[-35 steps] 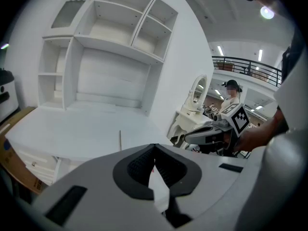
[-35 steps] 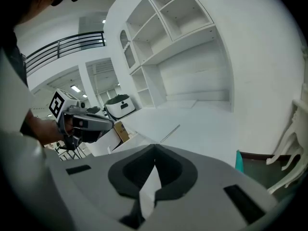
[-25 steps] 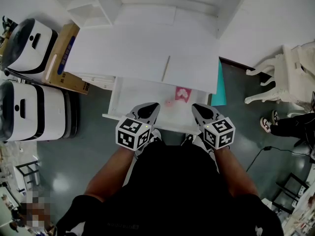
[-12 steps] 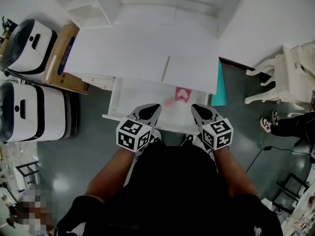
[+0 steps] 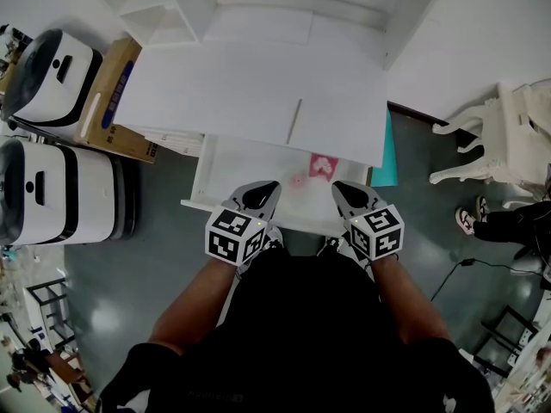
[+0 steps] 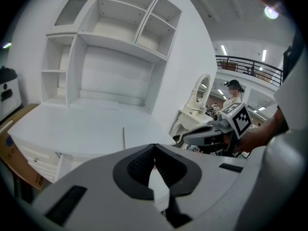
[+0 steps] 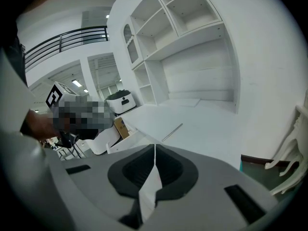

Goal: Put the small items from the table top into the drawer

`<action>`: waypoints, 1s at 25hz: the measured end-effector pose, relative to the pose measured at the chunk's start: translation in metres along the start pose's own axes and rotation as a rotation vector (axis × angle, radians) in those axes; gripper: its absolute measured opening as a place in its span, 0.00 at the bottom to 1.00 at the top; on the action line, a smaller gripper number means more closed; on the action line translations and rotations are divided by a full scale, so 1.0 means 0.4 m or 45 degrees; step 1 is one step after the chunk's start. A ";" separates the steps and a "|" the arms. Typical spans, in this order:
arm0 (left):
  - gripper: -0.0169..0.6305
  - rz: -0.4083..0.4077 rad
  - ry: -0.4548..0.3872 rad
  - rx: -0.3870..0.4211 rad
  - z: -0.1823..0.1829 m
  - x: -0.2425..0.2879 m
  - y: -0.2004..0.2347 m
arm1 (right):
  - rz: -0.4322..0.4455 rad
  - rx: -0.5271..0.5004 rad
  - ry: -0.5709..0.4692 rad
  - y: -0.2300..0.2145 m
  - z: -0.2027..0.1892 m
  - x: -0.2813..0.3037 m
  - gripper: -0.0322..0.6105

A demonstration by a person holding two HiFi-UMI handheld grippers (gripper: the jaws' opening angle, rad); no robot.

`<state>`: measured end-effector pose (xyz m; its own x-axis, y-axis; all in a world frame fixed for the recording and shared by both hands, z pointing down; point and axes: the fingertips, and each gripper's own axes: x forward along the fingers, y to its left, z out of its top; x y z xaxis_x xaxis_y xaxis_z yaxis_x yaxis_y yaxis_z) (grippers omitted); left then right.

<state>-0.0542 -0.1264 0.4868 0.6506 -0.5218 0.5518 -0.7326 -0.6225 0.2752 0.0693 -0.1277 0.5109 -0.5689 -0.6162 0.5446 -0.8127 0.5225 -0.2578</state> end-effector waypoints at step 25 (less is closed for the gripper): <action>0.04 0.181 0.012 -0.192 -0.114 -0.130 0.167 | -0.150 -0.116 0.214 -0.076 0.044 0.524 0.10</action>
<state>-0.1460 -0.1143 0.5124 0.5369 -0.5926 0.6005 -0.8392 -0.4483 0.3079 -0.0276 -0.2832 0.6188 -0.4357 -0.5734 0.6938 -0.8534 0.5083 -0.1159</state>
